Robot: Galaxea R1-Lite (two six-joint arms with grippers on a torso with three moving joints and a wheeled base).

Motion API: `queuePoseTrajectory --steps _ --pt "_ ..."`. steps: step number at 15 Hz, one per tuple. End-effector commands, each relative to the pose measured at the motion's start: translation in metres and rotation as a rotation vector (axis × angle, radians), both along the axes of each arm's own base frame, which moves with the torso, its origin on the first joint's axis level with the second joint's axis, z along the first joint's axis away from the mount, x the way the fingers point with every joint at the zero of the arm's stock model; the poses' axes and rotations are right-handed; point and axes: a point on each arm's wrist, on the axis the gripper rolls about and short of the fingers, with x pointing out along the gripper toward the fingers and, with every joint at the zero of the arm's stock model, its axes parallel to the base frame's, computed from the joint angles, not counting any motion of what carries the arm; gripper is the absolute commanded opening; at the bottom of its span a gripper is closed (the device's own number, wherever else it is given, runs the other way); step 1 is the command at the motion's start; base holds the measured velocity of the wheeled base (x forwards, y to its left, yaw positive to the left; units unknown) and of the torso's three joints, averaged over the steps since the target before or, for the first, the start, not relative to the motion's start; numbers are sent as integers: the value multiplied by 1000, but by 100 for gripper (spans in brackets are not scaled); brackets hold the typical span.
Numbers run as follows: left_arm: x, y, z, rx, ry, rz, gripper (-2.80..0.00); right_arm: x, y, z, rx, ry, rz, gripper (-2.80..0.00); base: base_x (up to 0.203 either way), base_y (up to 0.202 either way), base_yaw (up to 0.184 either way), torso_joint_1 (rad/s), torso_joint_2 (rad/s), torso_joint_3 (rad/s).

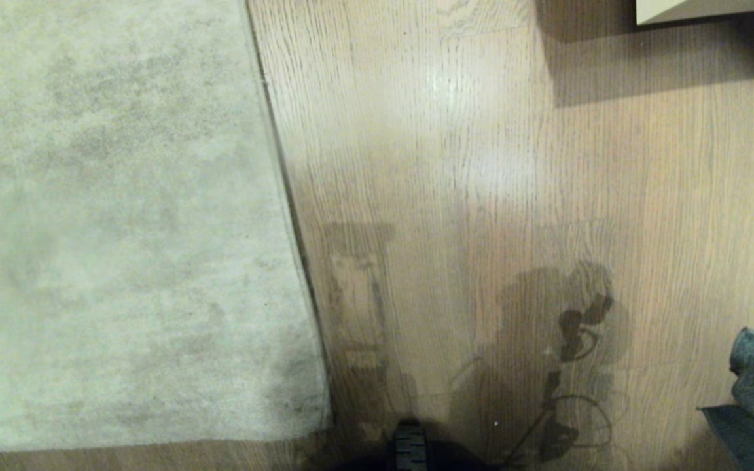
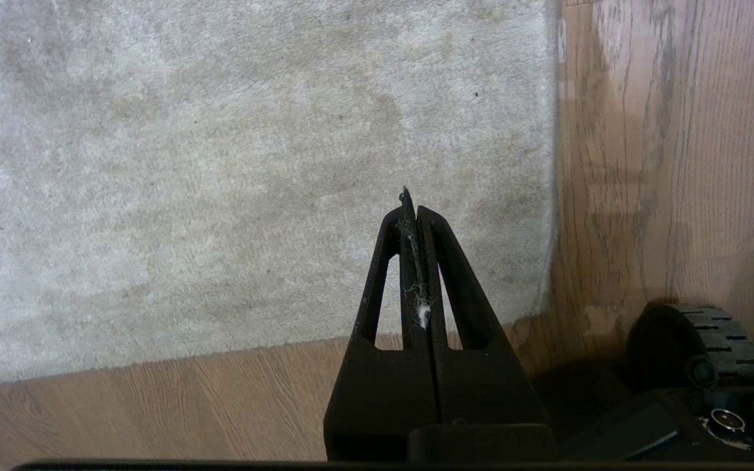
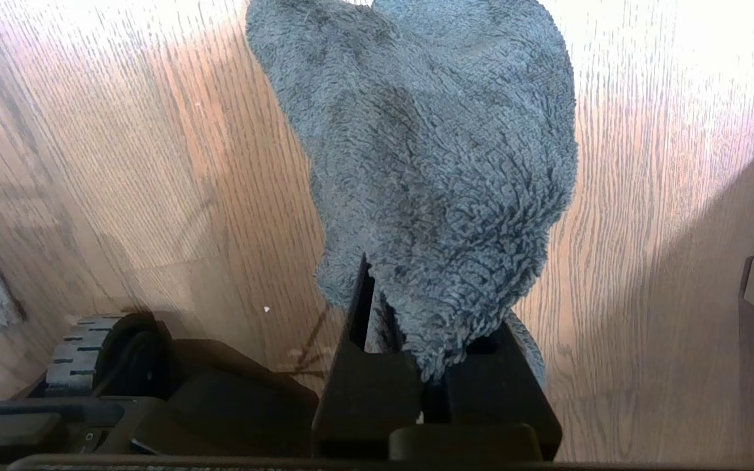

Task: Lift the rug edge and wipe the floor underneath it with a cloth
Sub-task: Put down the rag

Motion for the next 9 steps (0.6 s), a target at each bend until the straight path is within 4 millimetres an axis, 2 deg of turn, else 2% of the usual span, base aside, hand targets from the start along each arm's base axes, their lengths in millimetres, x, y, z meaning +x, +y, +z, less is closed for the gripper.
queuePoseTrajectory --steps 1,9 --pt "0 0 0 0 0 1 -280 0 0 0 0 -1 1 -280 0 0 0 0 0 0" --pt "0 0 0 2 1 2 -280 0 0 0 0 0 1 -280 0 0 0 0 0 0"
